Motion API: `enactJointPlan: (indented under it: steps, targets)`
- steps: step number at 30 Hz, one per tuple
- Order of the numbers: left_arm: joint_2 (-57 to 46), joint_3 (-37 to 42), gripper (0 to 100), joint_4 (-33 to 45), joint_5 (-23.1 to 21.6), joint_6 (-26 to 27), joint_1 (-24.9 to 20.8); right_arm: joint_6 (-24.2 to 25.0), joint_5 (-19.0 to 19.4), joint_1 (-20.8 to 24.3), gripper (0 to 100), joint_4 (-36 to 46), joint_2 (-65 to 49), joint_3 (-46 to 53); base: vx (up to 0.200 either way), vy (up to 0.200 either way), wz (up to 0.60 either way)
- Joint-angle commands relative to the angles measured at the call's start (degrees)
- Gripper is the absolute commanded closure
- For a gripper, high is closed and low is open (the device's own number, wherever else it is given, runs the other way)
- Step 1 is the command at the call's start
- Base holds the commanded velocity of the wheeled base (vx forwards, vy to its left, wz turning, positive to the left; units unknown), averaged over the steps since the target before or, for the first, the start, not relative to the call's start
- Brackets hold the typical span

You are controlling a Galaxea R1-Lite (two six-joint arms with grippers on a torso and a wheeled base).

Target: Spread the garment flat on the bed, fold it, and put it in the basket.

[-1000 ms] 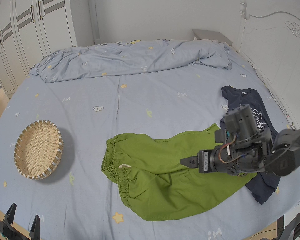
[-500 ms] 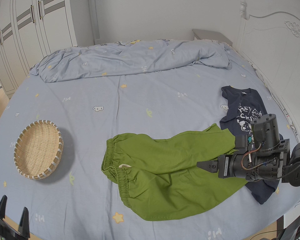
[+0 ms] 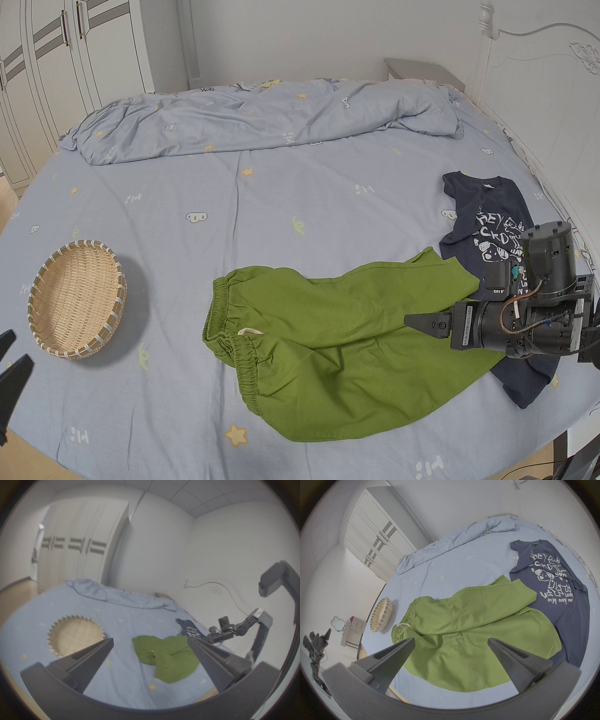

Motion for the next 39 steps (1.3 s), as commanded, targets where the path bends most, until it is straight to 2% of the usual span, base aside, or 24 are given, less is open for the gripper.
enactJointPlan:
  steps: [1,2,8,9,10,11,13,14,15,17,24,32,39]
  targets:
    - [40.3,0.0,0,-9.9,-19.1,-11.6,-10.5,0.0,5.1,-2.4,0,0.4,-4.4,1.8,0.0,0.0,0.0]
    - [47.3,2.0,0,-15.4,-22.3,-11.4,-10.3,0.1,5.8,-2.6,0,0.5,-4.6,2.5,0.0,0.0,0.0]
    - [68.3,4.9,0,-32.2,-23.0,-9.7,-7.9,0.0,5.8,-4.0,0,0.3,-4.6,3.2,0.0,0.0,0.0]
    - [71.7,5.9,0,-35.4,-23.1,-7.0,-7.4,0.0,5.8,-4.1,0,0.3,-4.6,3.2,0.0,0.0,0.0]
    - [71.7,5.9,0,-35.4,-23.1,-7.0,-7.4,0.0,5.8,-4.1,0,0.3,-4.6,3.2,0.0,0.0,0.0]
    - [76.9,7.9,0,-40.4,-24.7,0.7,-6.1,0.0,5.7,-4.1,0,0.3,-4.6,3.2,0.0,0.0,0.0]
    - [78.3,8.0,0,-41.2,-26.0,2.9,-6.0,0.0,5.6,-4.1,0,0.3,-4.6,3.2,0.0,0.0,0.0]
    - [80.5,7.0,0,-42.2,-29.5,5.7,-5.8,0.0,5.6,-4.2,0,0.3,-4.7,3.3,0.0,0.0,0.0]
    - [80.8,5.5,0,-42.5,-33.1,5.5,-5.8,0.0,5.5,-4.4,0,0.3,-4.9,3.3,0.0,0.0,0.0]
    - [80.1,5.6,0,-42.5,-35.3,5.4,-6.4,0.0,5.6,-4.5,0,0.4,-5.8,3.4,0.0,0.0,0.0]
    - [81.3,8.3,0,-42.6,-35.2,6.1,-6.9,0.0,5.7,-4.8,0,0.4,-6.4,4.0,0.0,0.0,0.0]
    - [84.1,7.2,0,-49.4,-35.4,6.3,-8.0,0.0,5.7,-4.8,0,0.4,-6.5,4.0,0.0,0.0,0.0]
    - [86.4,5.0,0,-49.7,-35.1,6.4,-8.7,0.0,5.7,-4.8,0,0.4,-6.5,4.0,0.0,0.0,0.0]
